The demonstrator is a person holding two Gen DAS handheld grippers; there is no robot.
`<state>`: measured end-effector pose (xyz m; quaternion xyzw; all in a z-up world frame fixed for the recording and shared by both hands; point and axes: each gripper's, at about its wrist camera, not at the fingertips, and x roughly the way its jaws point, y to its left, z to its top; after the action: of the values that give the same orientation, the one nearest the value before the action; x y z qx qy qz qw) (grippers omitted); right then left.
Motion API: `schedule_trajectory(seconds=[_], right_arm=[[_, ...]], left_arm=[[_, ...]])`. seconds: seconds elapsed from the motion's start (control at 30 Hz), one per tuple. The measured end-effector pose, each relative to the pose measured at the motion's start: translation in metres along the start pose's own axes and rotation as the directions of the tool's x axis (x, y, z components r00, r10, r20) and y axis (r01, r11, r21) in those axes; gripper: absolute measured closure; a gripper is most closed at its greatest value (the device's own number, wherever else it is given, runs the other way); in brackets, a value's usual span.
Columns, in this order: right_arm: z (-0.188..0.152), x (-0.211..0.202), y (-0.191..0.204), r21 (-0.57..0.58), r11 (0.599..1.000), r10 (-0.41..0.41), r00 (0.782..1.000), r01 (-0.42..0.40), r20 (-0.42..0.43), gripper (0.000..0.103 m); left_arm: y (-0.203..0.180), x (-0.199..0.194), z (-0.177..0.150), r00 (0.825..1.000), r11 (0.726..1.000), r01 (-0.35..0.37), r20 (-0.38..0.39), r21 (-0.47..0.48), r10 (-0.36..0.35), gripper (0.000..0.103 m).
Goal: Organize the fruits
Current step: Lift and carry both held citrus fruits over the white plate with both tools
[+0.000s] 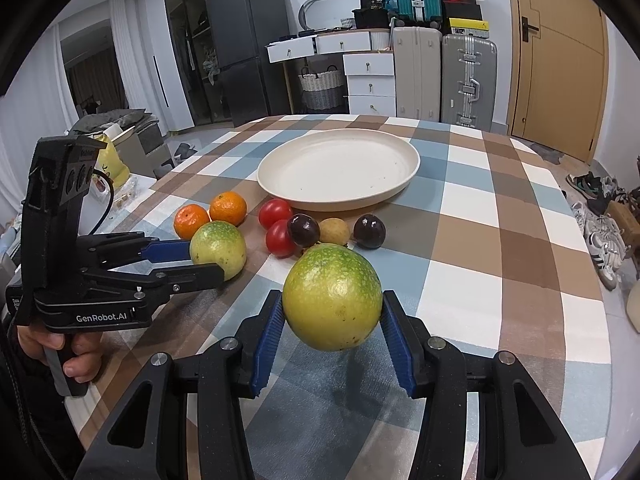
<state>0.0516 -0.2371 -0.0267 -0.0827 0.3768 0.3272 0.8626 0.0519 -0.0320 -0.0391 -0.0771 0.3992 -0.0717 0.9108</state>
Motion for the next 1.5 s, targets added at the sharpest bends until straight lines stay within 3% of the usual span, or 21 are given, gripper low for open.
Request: schedule_trajectory(seconds=[0.17, 0.27, 0.57, 0.7, 0.93, 1.27, 1.5], right_arm=[[-0.001, -0.002, 0.001, -0.002, 1.0, -0.005, 1.0, 0.005, 0.002, 0.054], [-0.001, -0.003, 0.001, -0.002, 1.0, -0.006, 1.0, 0.006, 0.003, 0.054], [-0.001, -0.007, -0.003, 0.008, 1.0, -0.018, 1.0, 0.018, 0.007, 0.054], [-0.003, -0.01, -0.006, 0.014, 1.0, -0.022, 1.0, 0.022, 0.008, 0.054], [-0.003, -0.009, -0.01, 0.024, 0.999, -0.022, 1.0, 0.022, 0.006, 0.054], [0.013, -0.007, -0.005, 0.014, 1.0, -0.009, 0.999, 0.008, 0.037, 0.054], [0.029, -0.008, -0.005, 0.017, 1.0, 0.002, 0.998, -0.003, 0.07, 0.054]], left_arm=[[0.0, 0.0, 0.001, 1.0, 1.0, -0.002, -0.006, -0.017, 0.002, 0.055], [0.001, 0.004, 0.004, 0.999, 0.999, -0.027, -0.019, -0.031, 0.027, 0.043], [0.0, 0.032, 0.023, 0.997, 0.998, -0.043, -0.062, -0.052, 0.04, 0.042], [0.0, 0.036, 0.028, 0.999, 0.998, -0.026, -0.039, -0.051, 0.024, 0.053], [0.0, 0.027, 0.023, 1.0, 0.999, -0.023, -0.017, -0.045, 0.022, 0.053], [0.001, -0.014, 0.036, 0.994, 1.0, -0.017, 0.108, -0.008, 0.018, 0.053], [0.002, -0.024, 0.049, 0.989, 1.0, -0.029, 0.147, 0.007, 0.027, 0.053]])
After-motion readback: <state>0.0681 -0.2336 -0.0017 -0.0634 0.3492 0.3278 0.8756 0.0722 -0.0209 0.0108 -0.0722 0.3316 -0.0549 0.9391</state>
